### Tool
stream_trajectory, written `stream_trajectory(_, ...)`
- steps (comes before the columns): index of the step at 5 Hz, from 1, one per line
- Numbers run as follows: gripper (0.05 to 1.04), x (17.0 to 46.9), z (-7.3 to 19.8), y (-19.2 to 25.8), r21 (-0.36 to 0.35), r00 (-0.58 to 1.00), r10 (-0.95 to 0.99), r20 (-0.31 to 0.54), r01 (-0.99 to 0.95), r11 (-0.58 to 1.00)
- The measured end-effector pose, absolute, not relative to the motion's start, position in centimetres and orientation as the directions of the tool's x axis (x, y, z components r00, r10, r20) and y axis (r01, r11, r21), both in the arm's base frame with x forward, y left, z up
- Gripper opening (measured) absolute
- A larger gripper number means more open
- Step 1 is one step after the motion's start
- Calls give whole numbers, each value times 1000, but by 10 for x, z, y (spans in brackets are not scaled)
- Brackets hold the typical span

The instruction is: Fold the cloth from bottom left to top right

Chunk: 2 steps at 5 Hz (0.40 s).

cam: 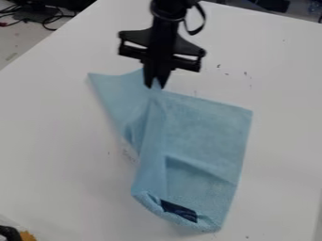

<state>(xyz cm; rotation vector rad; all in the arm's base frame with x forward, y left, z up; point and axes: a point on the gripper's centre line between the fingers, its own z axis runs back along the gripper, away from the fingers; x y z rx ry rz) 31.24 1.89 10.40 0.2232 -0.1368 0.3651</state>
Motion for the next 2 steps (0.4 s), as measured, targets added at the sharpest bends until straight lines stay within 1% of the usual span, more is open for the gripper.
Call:
stream_trajectory(1, 82, 330, 93, -13, 170, 944, 312, 105, -326, 930)
stream_trajectory(2, 102, 329, 75, -38, 129, 946, 321, 51, -325, 937)
